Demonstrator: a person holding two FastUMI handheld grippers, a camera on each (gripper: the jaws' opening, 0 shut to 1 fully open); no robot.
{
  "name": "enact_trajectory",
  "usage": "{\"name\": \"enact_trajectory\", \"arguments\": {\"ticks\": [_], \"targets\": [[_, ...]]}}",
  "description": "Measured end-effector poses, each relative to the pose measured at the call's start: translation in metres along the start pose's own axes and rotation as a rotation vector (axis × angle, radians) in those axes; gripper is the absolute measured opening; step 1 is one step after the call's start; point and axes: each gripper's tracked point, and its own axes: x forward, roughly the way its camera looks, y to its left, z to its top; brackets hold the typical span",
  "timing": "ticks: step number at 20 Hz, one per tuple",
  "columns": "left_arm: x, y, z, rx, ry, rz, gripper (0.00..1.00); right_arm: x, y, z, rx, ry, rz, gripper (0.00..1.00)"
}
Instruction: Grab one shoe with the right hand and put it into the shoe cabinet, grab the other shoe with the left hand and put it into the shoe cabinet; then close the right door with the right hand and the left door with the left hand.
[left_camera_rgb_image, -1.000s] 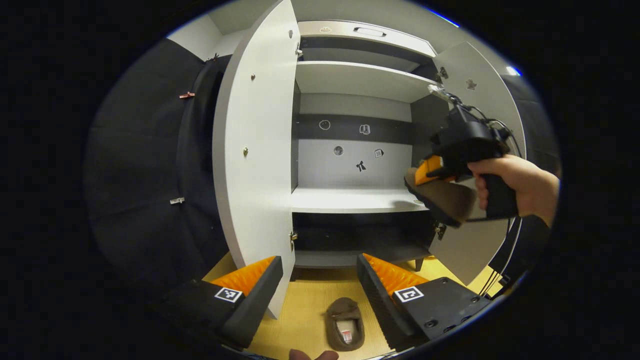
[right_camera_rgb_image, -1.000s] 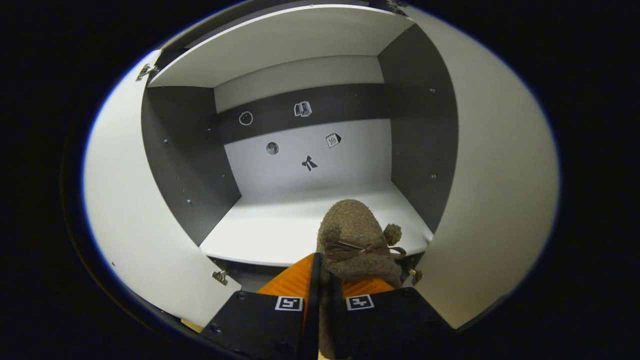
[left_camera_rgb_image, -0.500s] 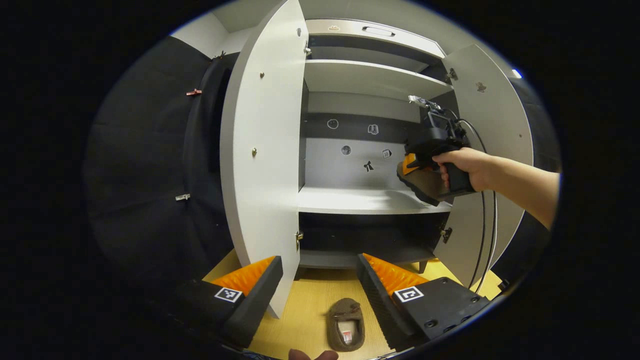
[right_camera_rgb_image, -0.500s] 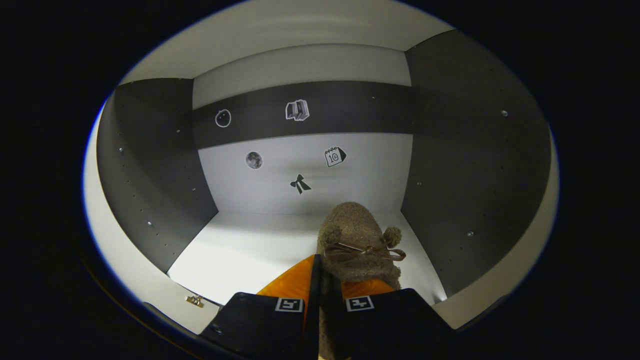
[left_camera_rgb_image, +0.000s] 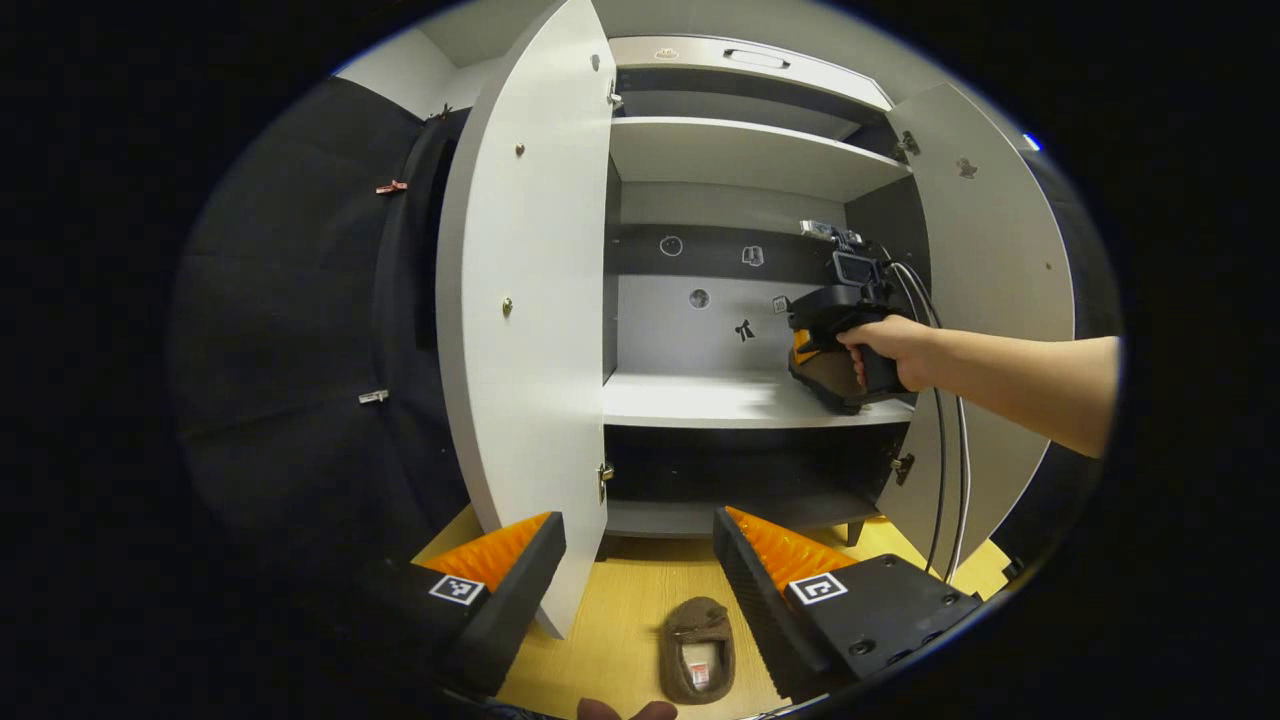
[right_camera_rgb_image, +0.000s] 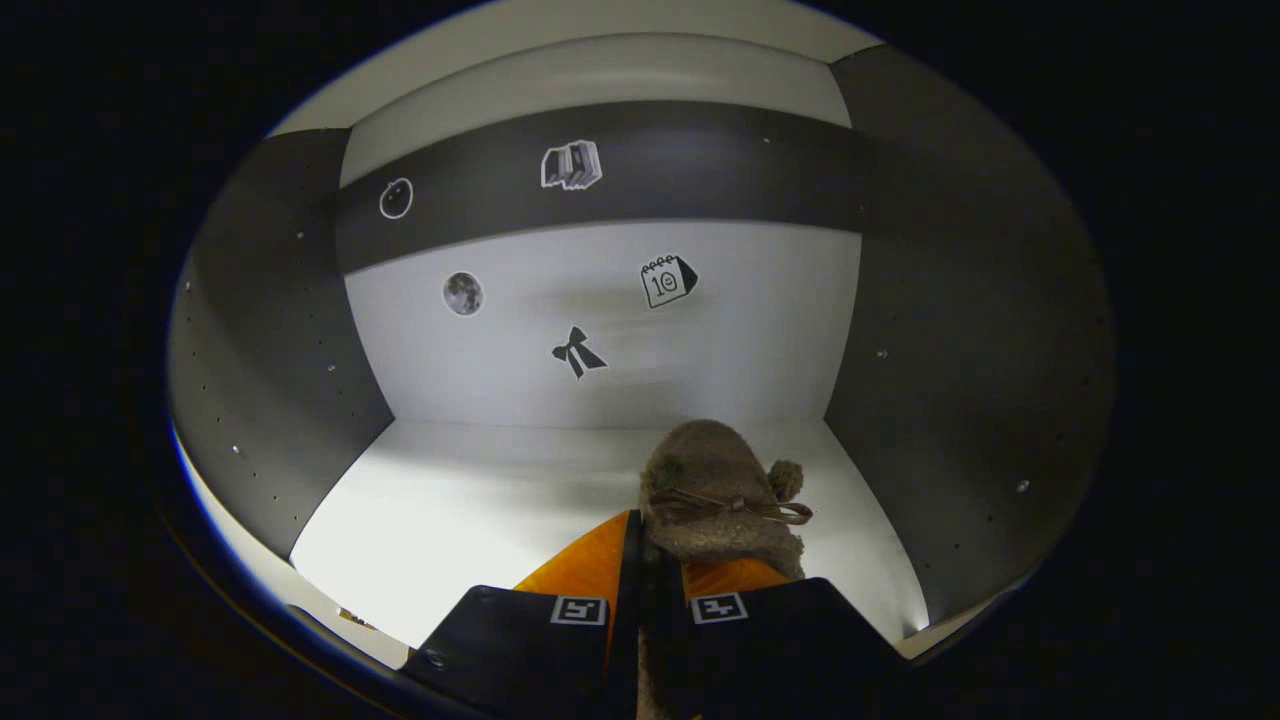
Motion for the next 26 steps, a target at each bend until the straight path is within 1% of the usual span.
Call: {"name": "enact_trajectory", "arguments": {"ticks": [5,6,8,9,10,12,13,14,15,16,18,20,22,24,26], "targets": [[0.004,-0.005,-0.003,-0.003,0.005,-0.007,0.95,0.007,0.008,-0.01,0.031,0.041,-0.011,0.16],[0.004,-0.006,-0.004,-0.005,0.007,-0.01,0.95,0.007,0.01,-0.012,0.033,0.049,-0.011,0.21],[0.004,-0.007,-0.005,-0.007,0.008,-0.016,0.95,0.003,0.013,-0.011,0.028,0.047,-0.009,0.25],[0.005,-0.007,-0.006,-0.007,0.008,-0.017,0.95,-0.003,0.015,-0.01,0.032,0.045,-0.004,0.31],[0.006,-0.007,-0.007,-0.006,0.008,-0.02,0.95,-0.009,0.019,-0.009,0.041,0.04,0.009,0.39],[0.009,-0.01,-0.011,-0.003,0.014,-0.026,0.95,-0.026,0.024,-0.007,0.061,0.03,0.029,0.57],[0.011,-0.01,-0.015,-0.003,0.02,-0.029,0.95,-0.034,0.025,-0.004,0.07,0.01,0.037,0.67],[0.013,-0.012,-0.019,-0.006,0.028,-0.032,0.95,-0.044,0.027,-0.001,0.081,-0.013,0.047,0.75],[0.015,-0.013,-0.024,-0.011,0.036,-0.037,0.95,-0.055,0.029,0.0,0.095,-0.031,0.058,0.8],[0.016,-0.014,-0.028,-0.015,0.046,-0.043,0.95,-0.067,0.031,0.003,0.105,-0.06,0.07,0.89],[0.018,-0.018,-0.041,-0.015,0.067,-0.06,0.95,-0.09,0.031,0.009,0.107,-0.121,0.079,0.96],[0.02,-0.026,-0.058,-0.004,0.098,-0.097,0.95,-0.119,0.03,0.013,0.086,-0.191,0.083,0.99],[0.023,-0.029,-0.082,0.04,0.141,-0.119,0.95,-0.152,0.028,0.012,0.072,-0.254,0.086,0.98],[0.027,-0.031,-0.111,0.076,0.194,-0.135,0.95,-0.184,0.024,0.007,0.073,-0.3,0.087,0.98],[0.03,-0.035,-0.143,0.089,0.261,-0.152,0.95,-0.212,0.016,0.005,0.062,-0.341,0.079,0.98]]}}
